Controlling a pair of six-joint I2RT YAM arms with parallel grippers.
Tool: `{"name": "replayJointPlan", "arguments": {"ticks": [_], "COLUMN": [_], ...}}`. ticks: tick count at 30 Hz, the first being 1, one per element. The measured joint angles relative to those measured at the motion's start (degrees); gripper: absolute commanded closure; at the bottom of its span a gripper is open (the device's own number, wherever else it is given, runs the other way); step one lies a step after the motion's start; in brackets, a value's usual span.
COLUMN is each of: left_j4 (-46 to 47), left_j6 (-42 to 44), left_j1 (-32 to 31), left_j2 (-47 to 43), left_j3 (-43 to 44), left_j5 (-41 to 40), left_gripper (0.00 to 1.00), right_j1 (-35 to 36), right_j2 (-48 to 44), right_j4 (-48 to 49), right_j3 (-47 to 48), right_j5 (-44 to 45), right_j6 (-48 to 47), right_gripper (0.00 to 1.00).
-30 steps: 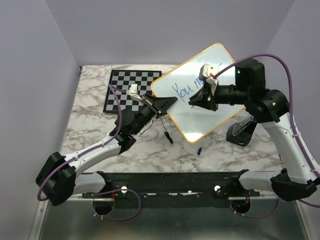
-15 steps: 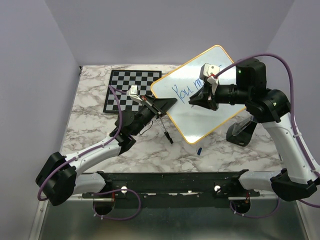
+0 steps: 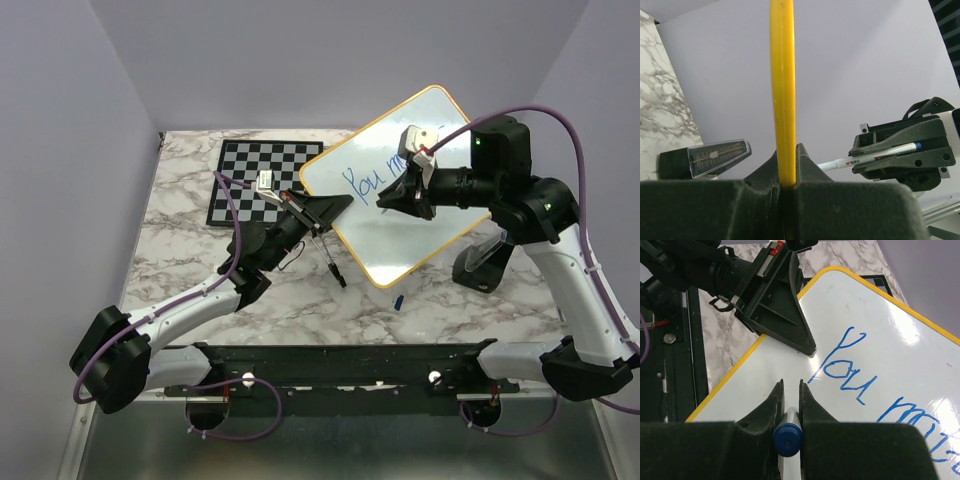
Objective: Write a sentence on the whiteboard
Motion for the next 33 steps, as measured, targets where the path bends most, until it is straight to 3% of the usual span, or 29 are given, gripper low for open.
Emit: {"name": "replayJointPlan", "arguments": {"ticks": [16, 33], "left_j4": [1.0, -0.1], "left_j6": [-0.6, -0.6], "left_j1": [0.0, 0.0], "left_j2": [0.0, 0.0], "left_j3": [0.0, -0.4], "left_j5": [0.0, 0.0], "left_gripper": [1.00, 1.00], "right_j1": [0.0, 0.0], "right_j2": [1.7, -2.7], "right_j4": [1.9, 2.3], "right_j3": [-0.6, -6.5], "right_j5": [1.3, 1.6], "right_j6": [0.0, -0.7], "right_gripper": [0.99, 0.99]}}
